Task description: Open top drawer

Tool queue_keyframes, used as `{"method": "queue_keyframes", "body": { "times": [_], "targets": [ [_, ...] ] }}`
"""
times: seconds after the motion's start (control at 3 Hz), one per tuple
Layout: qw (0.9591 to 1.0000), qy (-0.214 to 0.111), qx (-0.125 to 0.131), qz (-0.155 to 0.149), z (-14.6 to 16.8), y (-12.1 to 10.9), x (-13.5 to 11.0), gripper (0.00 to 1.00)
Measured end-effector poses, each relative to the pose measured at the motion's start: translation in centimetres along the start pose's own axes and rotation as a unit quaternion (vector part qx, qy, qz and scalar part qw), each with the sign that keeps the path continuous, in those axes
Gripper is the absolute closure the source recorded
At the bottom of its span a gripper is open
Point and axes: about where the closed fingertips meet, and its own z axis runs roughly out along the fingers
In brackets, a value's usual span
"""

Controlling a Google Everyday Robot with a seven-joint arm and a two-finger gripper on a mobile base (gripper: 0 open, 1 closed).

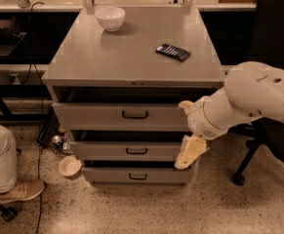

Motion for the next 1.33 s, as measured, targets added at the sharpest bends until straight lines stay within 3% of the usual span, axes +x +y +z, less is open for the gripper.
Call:
{"method": "queue_keyframes", "body": {
  "times": [0.33, 0.67, 1.33],
  "targets": [
    [0.9994, 0.032, 0.012, -0.007, 2.2, -1.7, 1.7, 0.00],
    [0.9959, 0.079, 0.034, -0.026, 4.5, -4.2, 4.7, 0.00],
    [0.9896, 0.108, 0.074, -0.059, 7.1, -8.8, 6.5, 0.00]
  ]
}}
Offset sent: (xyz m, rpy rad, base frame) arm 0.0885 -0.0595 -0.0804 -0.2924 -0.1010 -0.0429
